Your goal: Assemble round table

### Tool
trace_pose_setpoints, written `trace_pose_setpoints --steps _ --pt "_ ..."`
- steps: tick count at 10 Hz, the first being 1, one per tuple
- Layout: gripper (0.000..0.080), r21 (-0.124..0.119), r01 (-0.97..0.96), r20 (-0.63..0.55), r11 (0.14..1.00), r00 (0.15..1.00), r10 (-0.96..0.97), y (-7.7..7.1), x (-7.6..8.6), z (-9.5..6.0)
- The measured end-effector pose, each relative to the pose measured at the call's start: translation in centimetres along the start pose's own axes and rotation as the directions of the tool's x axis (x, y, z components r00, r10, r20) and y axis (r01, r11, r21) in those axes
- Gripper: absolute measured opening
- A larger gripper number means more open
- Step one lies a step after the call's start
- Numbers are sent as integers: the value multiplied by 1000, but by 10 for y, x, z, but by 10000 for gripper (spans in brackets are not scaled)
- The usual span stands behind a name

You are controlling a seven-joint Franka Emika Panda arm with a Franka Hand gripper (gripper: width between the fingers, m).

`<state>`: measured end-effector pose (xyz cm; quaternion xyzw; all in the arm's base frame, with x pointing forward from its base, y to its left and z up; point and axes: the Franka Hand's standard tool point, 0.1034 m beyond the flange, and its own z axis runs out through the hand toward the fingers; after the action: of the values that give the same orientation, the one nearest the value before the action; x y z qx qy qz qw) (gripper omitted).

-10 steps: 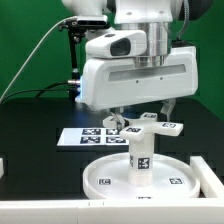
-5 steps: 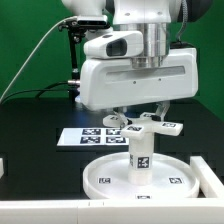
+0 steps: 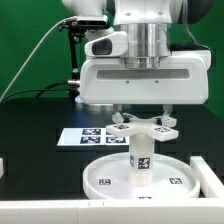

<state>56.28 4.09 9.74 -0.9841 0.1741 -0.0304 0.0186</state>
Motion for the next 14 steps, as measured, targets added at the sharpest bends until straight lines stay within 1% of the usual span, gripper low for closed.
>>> trace_pose_setpoints --steps 1,2,3,4,5,7,9,10,11,12,13,14 --pt "445 11 -158 4 987 987 158 0 0 0" --pt "445 17 -254 9 967 967 253 0 0 0" --pt "445 28 -397 21 917 918 396 1 0 0" --pt "445 27 -503 25 864 864 502 1 1 0" --pt "445 24 -579 27 815 815 579 1 1 1" --pt "445 30 -683 37 730 731 682 1 1 1" --pt "445 25 -730 35 683 683 730 1 1 1" --pt "445 26 -710 34 703 704 710 1 1 1" --pt "547 26 -690 36 723 723 690 1 0 0" --pt "618 21 -678 47 734 734 677 -2 0 -4" --pt "640 40 -620 44 784 785 618 -4 3 -14" --pt "640 48 -539 50 841 842 537 -6 4 -26"
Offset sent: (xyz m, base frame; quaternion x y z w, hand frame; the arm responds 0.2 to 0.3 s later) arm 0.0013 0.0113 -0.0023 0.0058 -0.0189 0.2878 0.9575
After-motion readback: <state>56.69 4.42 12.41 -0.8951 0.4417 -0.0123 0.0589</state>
